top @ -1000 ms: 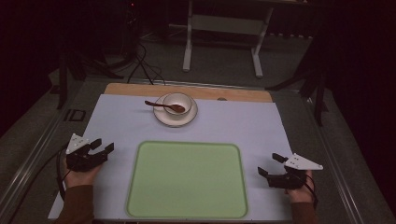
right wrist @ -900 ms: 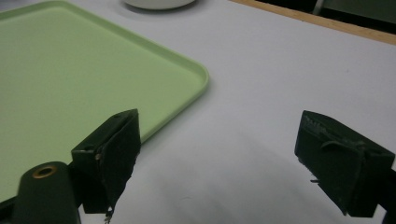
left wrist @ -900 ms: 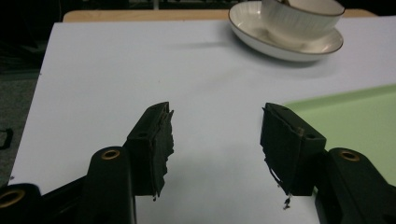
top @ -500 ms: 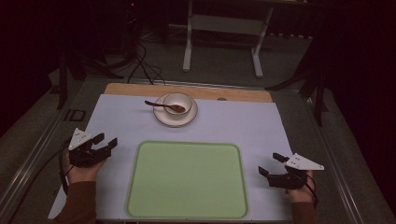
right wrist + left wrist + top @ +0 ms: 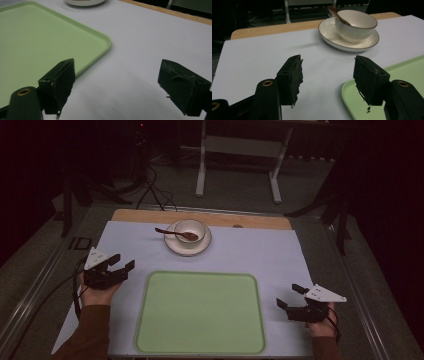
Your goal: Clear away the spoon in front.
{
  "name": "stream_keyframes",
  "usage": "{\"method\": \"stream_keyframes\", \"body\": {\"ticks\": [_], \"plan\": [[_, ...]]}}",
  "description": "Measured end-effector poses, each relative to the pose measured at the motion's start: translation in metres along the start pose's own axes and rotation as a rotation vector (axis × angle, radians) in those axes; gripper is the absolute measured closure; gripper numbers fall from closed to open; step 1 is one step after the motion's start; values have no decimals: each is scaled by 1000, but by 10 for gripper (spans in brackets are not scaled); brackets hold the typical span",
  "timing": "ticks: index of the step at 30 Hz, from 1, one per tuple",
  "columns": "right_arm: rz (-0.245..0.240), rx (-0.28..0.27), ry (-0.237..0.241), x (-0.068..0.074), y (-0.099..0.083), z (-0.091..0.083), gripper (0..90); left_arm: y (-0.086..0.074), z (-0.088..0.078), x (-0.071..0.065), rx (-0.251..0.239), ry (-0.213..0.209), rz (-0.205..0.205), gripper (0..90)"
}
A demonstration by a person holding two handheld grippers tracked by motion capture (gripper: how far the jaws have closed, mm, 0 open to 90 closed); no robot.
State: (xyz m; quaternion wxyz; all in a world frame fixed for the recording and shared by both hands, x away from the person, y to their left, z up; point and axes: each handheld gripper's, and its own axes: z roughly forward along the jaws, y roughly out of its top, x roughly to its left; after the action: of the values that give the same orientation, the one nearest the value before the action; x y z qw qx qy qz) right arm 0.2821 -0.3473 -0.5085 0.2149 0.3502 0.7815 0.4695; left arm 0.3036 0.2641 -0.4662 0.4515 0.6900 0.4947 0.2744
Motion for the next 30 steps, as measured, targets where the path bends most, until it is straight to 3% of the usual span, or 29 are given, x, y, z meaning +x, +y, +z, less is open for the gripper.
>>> {"method": "stream_keyframes", "body": {"ticks": [10,17,30], "plan": [[0,0,-4,0,0,0,142,19,13,-3,-10,-13,14,376],[-1,2,-4,0,0,1,141,34,25,-5,-37,-36,-5,363],[0,1,-4,0,0,0,142,52,46,-7,-44,-38,14,356]]}}
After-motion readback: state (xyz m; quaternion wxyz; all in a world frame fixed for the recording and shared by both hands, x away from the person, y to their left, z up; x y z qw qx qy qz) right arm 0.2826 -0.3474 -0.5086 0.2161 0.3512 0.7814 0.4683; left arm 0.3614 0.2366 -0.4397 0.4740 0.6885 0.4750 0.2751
